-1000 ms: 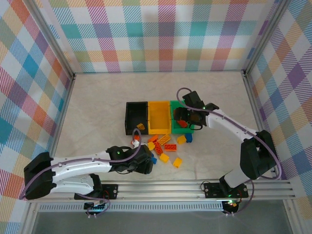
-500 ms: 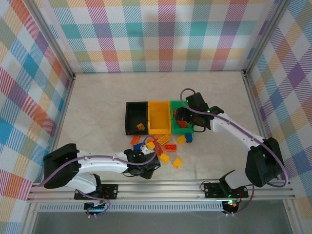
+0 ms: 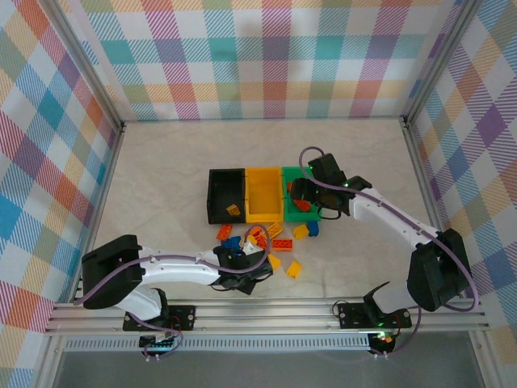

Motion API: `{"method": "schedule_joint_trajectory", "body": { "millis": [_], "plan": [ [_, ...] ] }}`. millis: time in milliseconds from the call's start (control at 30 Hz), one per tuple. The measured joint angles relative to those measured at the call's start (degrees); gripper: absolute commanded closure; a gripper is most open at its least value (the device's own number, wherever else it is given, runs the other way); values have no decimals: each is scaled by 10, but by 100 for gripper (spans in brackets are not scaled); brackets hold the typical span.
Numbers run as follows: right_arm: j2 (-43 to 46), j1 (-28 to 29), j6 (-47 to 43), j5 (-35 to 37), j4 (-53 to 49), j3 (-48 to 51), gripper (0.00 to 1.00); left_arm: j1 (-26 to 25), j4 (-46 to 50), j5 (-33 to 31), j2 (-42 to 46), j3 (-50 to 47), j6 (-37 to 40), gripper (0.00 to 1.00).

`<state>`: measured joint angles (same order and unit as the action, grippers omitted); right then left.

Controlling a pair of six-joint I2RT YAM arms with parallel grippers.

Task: Sort the legos into containers by color

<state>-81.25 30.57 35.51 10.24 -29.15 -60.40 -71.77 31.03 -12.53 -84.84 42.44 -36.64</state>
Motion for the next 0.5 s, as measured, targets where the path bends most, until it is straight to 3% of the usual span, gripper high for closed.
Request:
{"method": "schedule_joint_trajectory", "body": {
  "millis": [233, 367, 500],
  "plan": [
    [9, 0, 1, -1, 2, 12, 10, 19, 73, -23, 91, 72, 13, 75],
    [15, 0, 3, -4, 5, 29, 11, 97, 58, -30, 85, 185, 54, 77],
    [18, 0, 7, -5, 6, 46, 10, 179, 28, -24, -10, 296, 95, 80]
  ]
}}
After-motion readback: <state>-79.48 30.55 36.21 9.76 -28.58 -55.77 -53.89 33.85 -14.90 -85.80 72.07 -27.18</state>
